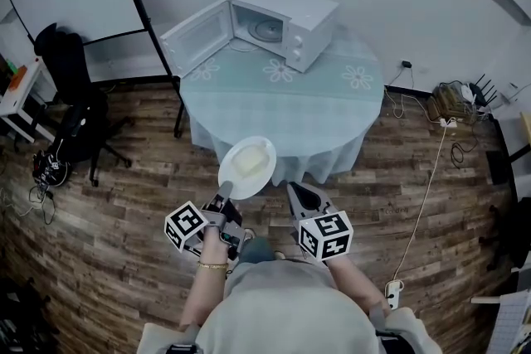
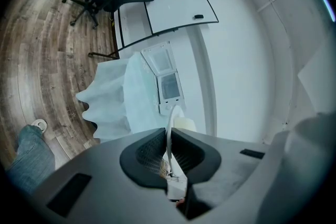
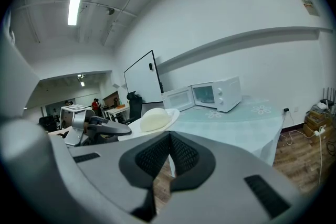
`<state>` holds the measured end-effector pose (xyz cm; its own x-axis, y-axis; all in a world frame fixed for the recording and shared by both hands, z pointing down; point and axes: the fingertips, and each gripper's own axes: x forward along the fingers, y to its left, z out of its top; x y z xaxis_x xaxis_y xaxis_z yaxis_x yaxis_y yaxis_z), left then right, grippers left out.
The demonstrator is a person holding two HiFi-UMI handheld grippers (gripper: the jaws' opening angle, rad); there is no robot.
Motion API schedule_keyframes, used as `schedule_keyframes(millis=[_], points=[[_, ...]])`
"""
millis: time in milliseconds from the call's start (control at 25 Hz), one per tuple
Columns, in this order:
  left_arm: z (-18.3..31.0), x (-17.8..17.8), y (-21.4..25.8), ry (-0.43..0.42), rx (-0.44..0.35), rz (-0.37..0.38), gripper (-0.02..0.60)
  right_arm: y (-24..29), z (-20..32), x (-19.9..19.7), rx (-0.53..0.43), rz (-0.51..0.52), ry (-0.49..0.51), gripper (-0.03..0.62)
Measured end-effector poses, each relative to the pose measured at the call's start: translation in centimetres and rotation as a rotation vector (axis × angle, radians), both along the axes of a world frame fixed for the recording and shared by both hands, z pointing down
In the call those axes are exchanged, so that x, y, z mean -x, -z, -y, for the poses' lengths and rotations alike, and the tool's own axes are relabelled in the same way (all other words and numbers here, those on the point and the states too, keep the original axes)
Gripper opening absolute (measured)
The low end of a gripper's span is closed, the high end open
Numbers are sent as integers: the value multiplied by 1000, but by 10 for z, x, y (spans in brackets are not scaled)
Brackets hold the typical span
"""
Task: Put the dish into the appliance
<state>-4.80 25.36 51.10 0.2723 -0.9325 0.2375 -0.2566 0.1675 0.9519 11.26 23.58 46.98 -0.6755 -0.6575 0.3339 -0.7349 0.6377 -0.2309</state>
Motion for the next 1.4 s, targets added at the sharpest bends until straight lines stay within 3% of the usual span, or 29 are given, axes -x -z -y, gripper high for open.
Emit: schedule_keyframes(millis=[640,1400], points=[[56,13,-6,-7,-2,-4,32,-12,48,13,19,-13,9,5],[197,60,-15,-32,18,0,34,-13,187,63,15,-30,3,5]])
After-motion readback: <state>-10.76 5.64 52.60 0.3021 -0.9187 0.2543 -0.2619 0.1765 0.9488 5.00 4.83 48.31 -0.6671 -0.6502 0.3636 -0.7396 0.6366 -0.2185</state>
